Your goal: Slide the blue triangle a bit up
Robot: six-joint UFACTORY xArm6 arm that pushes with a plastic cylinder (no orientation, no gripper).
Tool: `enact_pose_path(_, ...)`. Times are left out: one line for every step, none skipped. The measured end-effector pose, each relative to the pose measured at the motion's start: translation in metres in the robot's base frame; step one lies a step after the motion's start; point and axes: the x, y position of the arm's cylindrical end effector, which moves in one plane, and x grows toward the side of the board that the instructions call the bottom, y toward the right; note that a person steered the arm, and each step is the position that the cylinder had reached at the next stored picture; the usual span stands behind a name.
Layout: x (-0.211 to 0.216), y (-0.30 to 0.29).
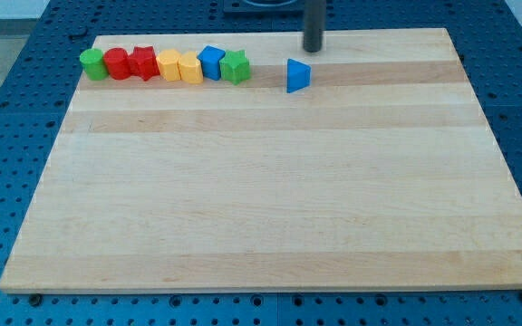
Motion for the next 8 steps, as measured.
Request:
enact_pose_path(0.035, 0.019)
enact_pose_path(0.085, 0.021)
enact_pose_path(0.125, 0.015)
enact_pose_path(0.144, -0.024)
enact_pose_path(0.142, -0.033)
enact_pose_path(0.133, -0.023)
enact_pose_path(0.120, -0.023)
enact_pose_path(0.108, -0.023)
